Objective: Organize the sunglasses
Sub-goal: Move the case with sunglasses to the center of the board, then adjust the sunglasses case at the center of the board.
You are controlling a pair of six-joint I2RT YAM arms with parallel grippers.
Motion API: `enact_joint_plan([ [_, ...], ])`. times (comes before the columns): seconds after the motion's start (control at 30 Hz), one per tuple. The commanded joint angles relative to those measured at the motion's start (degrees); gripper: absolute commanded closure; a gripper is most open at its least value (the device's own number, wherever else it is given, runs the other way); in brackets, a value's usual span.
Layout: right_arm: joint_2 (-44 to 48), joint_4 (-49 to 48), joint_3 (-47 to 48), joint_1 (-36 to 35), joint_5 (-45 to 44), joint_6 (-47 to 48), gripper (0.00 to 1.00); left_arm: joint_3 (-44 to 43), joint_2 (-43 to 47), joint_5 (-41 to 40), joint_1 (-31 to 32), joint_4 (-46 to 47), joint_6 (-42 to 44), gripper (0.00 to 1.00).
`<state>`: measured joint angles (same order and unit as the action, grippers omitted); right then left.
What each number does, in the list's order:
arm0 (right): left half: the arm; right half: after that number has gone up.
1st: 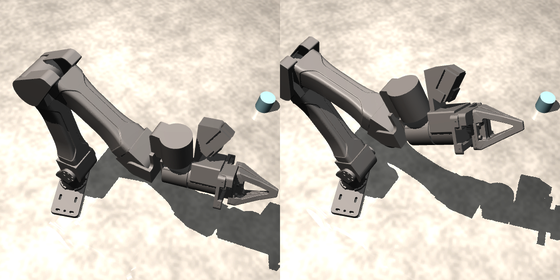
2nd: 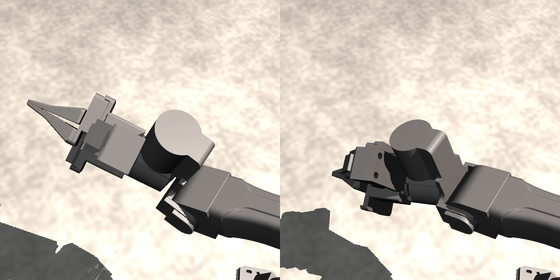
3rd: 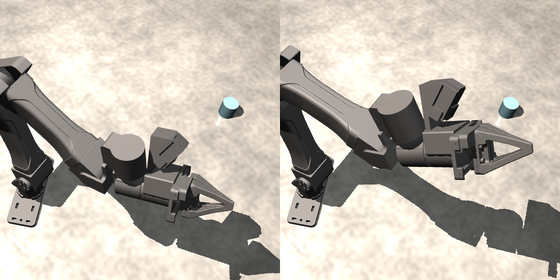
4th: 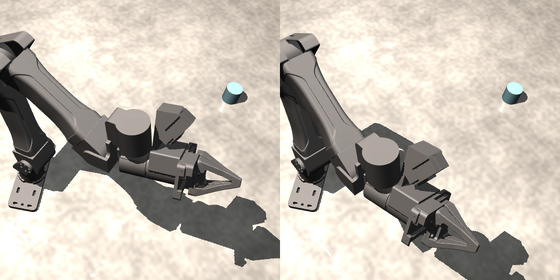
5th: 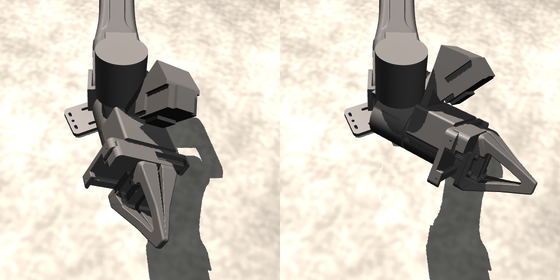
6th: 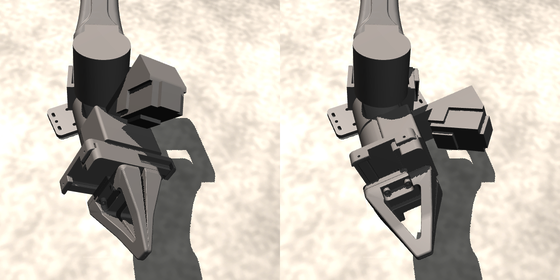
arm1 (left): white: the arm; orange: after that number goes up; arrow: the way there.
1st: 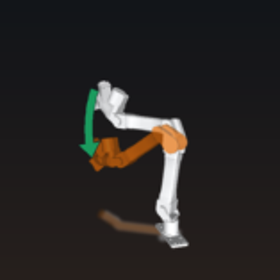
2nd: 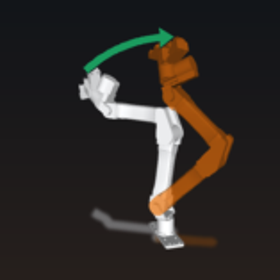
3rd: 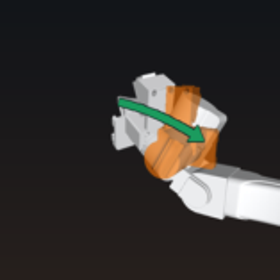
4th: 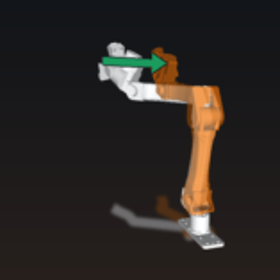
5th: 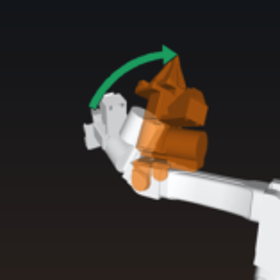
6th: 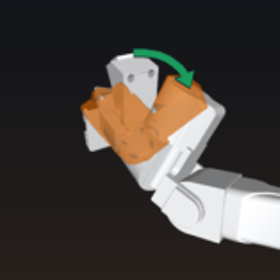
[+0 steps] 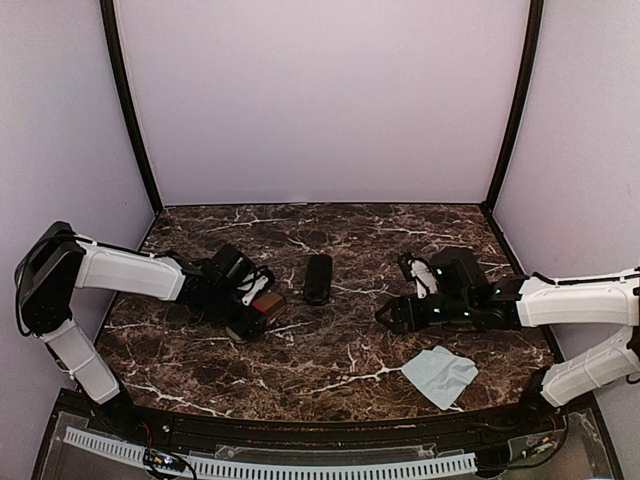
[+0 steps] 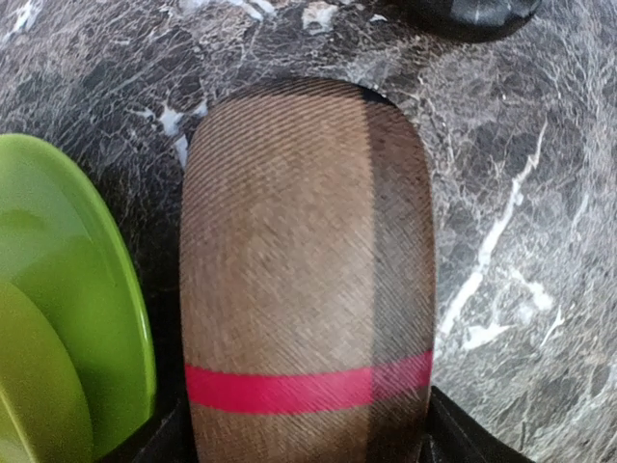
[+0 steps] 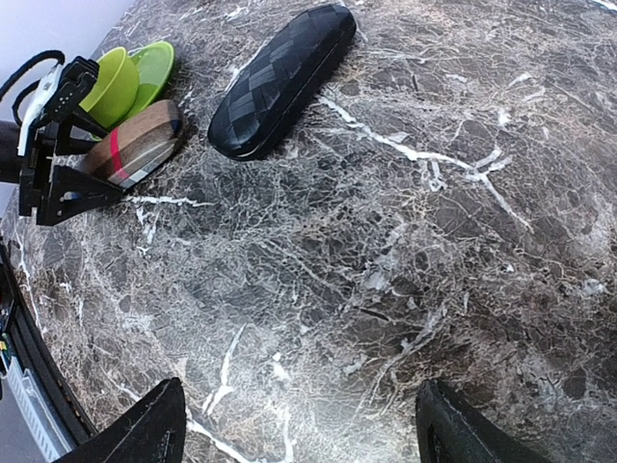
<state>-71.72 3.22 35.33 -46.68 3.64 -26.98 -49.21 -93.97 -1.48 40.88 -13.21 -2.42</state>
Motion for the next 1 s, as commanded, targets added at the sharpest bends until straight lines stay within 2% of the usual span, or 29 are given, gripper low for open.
enact_joint_plan([
  [0.0, 0.7, -0.4, 1.6, 0.7, -0.4, 0.3, 0.17, -1.0, 3.0, 0.6, -0.1, -0.6, -0.7, 0.20],
  [0.13, 0.4, -1.0, 1.8, 1.2, 0.7, 0.2, 0.17, -1.4, 6.4, -0.4, -0.2, 0.2, -1.4, 0.16],
  [0.23, -0.2, -0.7, 2.3, 1.4, 0.5, 0.3, 0.17, -1.7, 8.1, -1.5, -0.2, 2.3, -2.3, 0.02],
  [0.47, -1.4, -0.5, 3.6, 1.5, 0.2, 0.3, 0.17, -12.4, 1.1, -1.3, 0.8, -1.1, -4.4, 0.01],
  [0.67, -1.3, -1.0, 3.4, 1.5, 0.4, -0.5, 0.17, -24.0, -10.4, -0.9, 2.8, -2.2, -9.4, 0.01],
  [0.97, 0.1, -2.2, 1.9, 1.5, 0.9, -1.2, 0.17, -31.2, -20.8, -2.0, 3.9, 2.4, -14.5, 0.01],
])
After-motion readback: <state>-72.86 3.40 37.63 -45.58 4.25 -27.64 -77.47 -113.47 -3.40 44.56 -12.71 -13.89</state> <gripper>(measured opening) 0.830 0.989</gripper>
